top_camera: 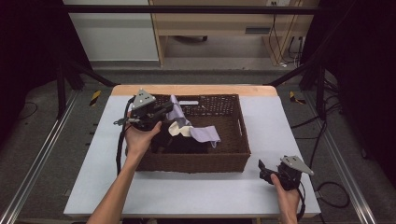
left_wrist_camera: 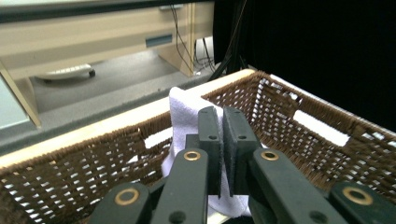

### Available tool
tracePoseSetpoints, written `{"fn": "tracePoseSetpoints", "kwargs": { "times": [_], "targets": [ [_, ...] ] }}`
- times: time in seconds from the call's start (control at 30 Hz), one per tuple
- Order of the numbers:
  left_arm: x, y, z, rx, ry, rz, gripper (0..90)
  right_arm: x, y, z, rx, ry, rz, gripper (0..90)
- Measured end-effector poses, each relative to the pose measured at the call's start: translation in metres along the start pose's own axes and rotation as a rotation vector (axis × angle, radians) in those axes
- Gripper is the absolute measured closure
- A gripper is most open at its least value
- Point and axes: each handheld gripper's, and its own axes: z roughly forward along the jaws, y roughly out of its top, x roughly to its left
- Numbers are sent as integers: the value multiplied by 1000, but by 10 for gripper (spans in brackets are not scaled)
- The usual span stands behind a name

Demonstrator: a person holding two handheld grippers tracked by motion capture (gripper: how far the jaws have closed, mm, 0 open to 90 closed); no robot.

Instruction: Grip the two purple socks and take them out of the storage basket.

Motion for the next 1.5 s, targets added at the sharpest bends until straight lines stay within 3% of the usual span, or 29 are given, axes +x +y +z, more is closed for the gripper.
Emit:
{"fn": "tracePoseSetpoints", "kwargs": {
  "times": [0.23,0.4,0.67,1.1,1.5],
  "targets": [
    [-12,11,-31,-64,-25,30,863,0,0,0,0,-1,-1,39],
    [-16,17,-46,-87,-38,29,863,0,0,0,-2,-3,-1,39],
    [-30,23,-78,-126,-75,62,863,0,0,0,-3,-4,-1,39],
    [-37,12,-123,-156,-108,81,863,1,0,0,-4,-9,-2,39],
    [-46,-14,-151,-156,-117,101,863,1,0,-1,-9,-16,-4,39]
  ]
}}
